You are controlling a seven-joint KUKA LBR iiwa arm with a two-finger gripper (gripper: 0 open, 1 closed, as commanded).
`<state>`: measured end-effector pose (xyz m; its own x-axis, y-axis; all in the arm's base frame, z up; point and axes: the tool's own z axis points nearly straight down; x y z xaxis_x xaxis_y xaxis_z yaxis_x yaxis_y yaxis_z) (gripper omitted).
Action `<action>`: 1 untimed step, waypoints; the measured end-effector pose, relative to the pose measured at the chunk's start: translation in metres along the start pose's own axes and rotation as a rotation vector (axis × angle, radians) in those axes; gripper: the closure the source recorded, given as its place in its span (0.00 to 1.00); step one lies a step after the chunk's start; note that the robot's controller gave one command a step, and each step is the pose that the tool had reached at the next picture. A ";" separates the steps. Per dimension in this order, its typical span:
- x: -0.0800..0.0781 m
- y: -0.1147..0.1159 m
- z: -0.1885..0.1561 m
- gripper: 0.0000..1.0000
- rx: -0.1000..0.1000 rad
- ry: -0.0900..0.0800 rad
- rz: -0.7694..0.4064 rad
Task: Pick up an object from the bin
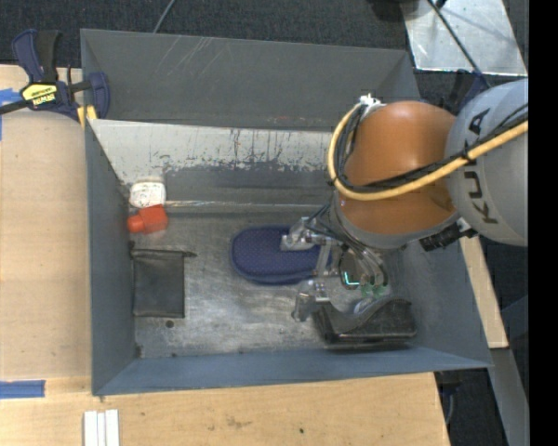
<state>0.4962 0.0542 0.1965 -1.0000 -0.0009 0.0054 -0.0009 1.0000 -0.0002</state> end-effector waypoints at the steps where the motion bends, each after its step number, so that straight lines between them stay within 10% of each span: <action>1: -0.069 -0.011 0.114 0.00 0.000 -0.015 -0.199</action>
Offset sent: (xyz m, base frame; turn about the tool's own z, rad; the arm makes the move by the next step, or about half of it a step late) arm 0.0647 -0.0103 -0.1165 -0.1995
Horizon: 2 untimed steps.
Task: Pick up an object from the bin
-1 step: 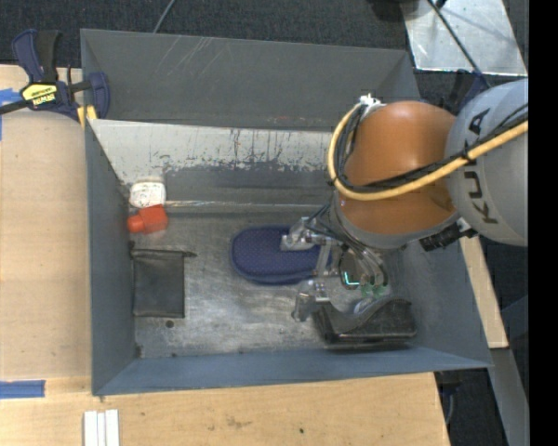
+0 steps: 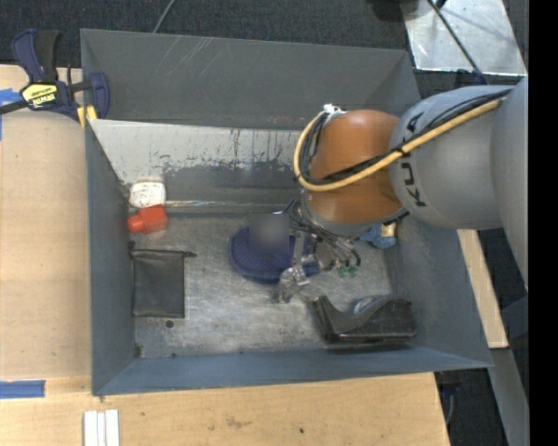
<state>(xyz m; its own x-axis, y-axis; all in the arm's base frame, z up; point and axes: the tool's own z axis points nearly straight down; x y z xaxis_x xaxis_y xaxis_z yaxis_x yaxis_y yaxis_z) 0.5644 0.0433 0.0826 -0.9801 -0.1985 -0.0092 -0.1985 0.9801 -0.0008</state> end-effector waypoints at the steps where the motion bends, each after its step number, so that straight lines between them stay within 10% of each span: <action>1: -0.005 0.000 -0.006 1.00 0.001 -0.021 0.003; 2: -0.004 0.024 -0.141 1.00 0.000 -0.003 -0.012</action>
Offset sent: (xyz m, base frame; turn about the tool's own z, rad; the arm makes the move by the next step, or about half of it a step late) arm 0.0000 0.0000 0.0000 0.0000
